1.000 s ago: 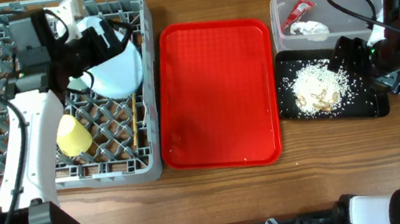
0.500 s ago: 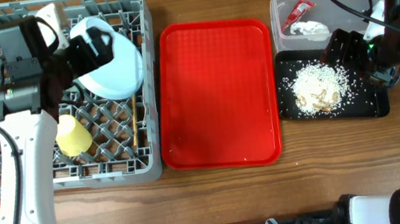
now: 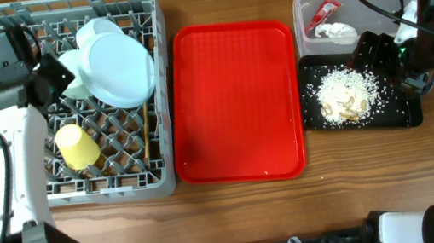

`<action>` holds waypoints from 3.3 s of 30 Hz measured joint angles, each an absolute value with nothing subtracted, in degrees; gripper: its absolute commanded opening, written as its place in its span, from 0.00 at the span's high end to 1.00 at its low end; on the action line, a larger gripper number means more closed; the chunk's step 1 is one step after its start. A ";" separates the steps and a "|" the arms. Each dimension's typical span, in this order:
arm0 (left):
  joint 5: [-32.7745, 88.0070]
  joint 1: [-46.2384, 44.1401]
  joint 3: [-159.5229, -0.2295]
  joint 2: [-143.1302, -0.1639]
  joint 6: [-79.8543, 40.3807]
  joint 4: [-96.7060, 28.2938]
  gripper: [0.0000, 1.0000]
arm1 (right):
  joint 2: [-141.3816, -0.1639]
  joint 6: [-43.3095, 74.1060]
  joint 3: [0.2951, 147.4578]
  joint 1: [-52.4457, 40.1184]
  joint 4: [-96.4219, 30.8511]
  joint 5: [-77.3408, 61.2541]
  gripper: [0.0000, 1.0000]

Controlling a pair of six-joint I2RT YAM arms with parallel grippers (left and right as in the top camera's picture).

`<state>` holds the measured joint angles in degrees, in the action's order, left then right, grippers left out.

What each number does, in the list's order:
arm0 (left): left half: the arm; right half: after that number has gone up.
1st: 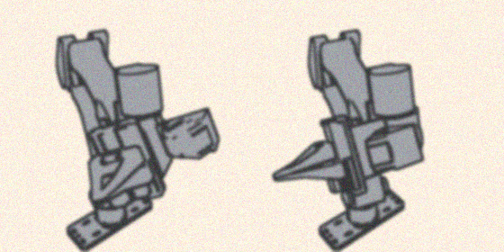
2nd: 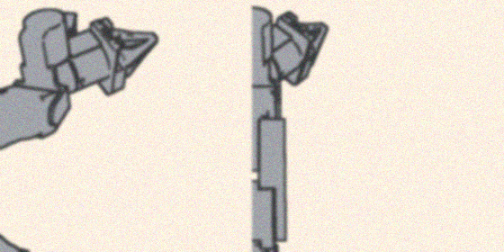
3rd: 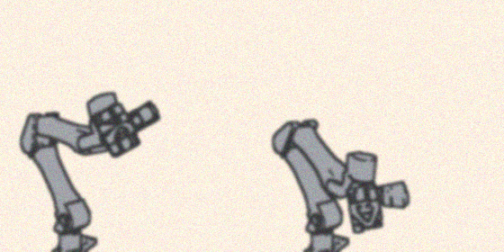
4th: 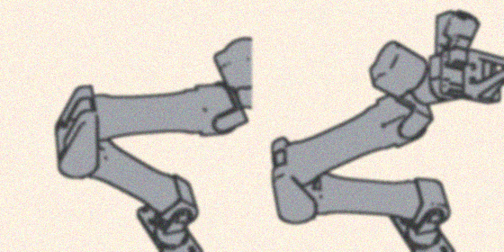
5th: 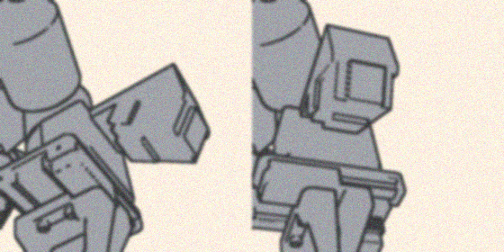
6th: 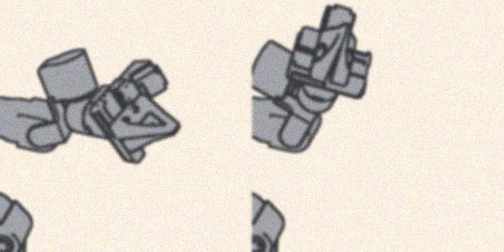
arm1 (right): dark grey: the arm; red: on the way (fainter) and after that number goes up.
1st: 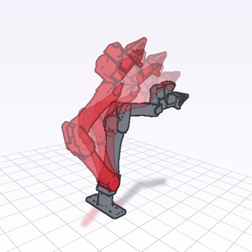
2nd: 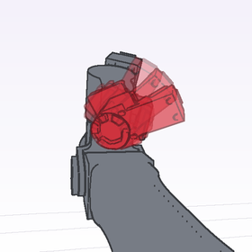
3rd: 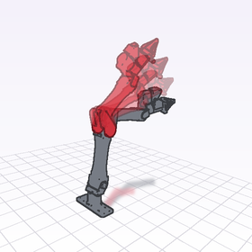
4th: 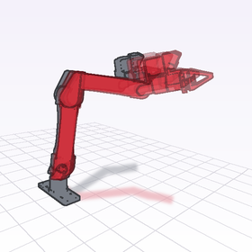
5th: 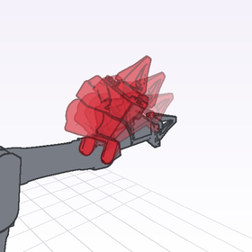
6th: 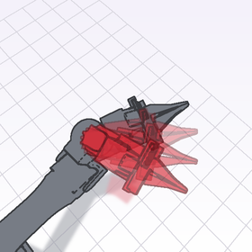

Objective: Sort waste into correct bins and load items into the dishwasher rack

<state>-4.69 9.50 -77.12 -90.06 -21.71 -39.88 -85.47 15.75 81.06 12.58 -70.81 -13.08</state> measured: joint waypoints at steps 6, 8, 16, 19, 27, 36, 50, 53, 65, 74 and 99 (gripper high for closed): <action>3.25 10.20 -77.12 -98.48 -22.44 -36.16 0.96 | -85.47 15.75 81.06 12.58 -71.11 -13.08 0.00; 8.62 10.20 -77.12 -99.35 -22.44 -34.54 0.96 | -85.47 15.75 81.06 12.58 -71.11 -13.08 0.00; 34.61 10.20 -77.12 -99.44 -21.10 -29.45 0.96 | -85.47 15.75 81.06 12.58 -71.11 -13.08 0.00; 38.65 10.07 -77.12 -99.44 -21.06 -29.47 0.96 | -85.47 15.73 81.06 12.58 -71.13 -13.08 0.00; 49.34 5.52 -77.12 -99.44 -17.08 -27.51 0.96 | -85.47 15.73 81.06 12.58 -71.13 -13.08 0.00; 50.85 3.40 -77.12 -99.37 -15.27 -26.87 0.96 | -85.47 14.81 81.06 12.58 -71.33 -13.08 0.00; 17.65 -4.01 -77.65 -83.90 -14.44 -43.66 0.19 | -85.47 7.75 81.06 8.45 -61.65 -18.15 0.00; 9.56 -5.74 -77.52 -84.01 -14.02 -49.41 0.00 | -85.47 7.18 81.06 4.67 -55.37 -17.63 0.00; 0.89 -5.96 -76.49 -82.50 -14.74 -64.60 0.00 | -85.25 9.15 79.96 -1.58 -55.88 -14.46 0.00; 0.69 -8.45 -59.11 -51.18 -14.90 -53.65 0.00 | -68.29 10.09 62.39 -1.58 -46.72 -12.38 0.00; 0.69 -8.58 -49.65 -27.42 -15.35 -58.92 0.00 | -63.75 10.24 55.83 -1.58 -48.82 -10.00 0.00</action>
<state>0.69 -8.58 -49.65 -27.42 -15.35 -58.92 -63.75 10.24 55.83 -1.58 -48.82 -10.00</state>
